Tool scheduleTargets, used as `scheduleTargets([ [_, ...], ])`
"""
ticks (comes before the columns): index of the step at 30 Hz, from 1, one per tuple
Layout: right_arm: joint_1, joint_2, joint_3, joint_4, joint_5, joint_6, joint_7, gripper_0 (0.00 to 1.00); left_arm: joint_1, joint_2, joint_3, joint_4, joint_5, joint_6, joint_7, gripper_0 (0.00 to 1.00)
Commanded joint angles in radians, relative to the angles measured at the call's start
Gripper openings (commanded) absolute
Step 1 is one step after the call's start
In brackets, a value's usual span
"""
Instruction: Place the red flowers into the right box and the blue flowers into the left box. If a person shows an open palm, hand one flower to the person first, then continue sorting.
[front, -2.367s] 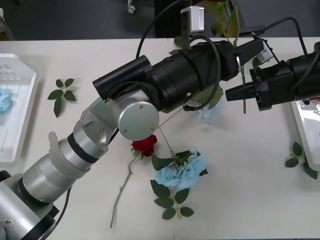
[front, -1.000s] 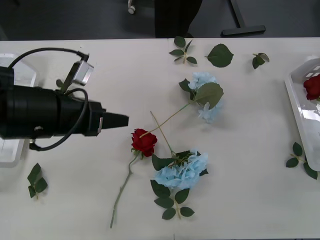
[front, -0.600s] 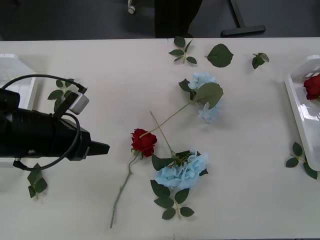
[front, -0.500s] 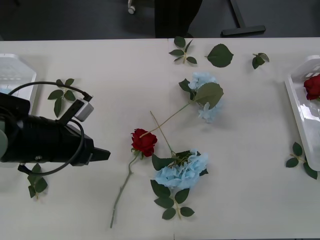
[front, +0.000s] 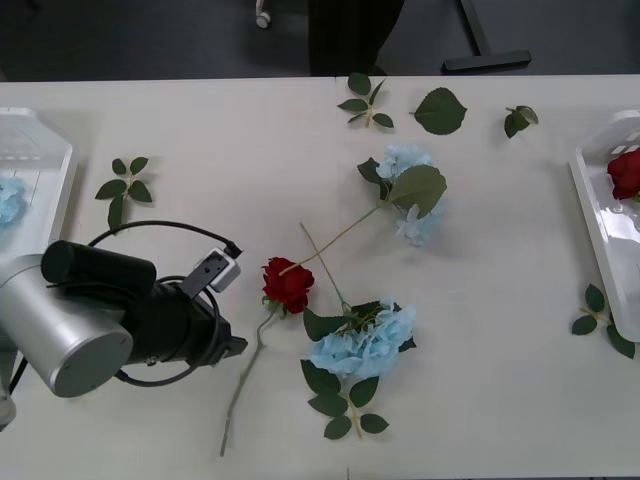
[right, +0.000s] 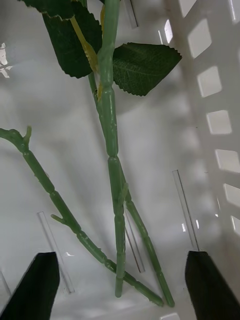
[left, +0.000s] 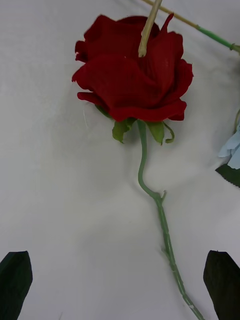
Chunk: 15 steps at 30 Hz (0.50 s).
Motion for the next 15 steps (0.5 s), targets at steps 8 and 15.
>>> scheduleTargets([
  [8, -0.028, -0.041, -0.024, -0.227, -0.144, 0.169, -0.139, 0.81, -0.077, -0.106, -0.167, 0.094, -0.234, -0.084, 0.076, 1.00],
  [15, -0.028, -0.018, -0.023, -0.459, -0.121, 0.246, -0.386, 0.81, -0.138, -0.143, -0.223, 0.164, -0.265, -0.084, 0.108, 1.00],
])
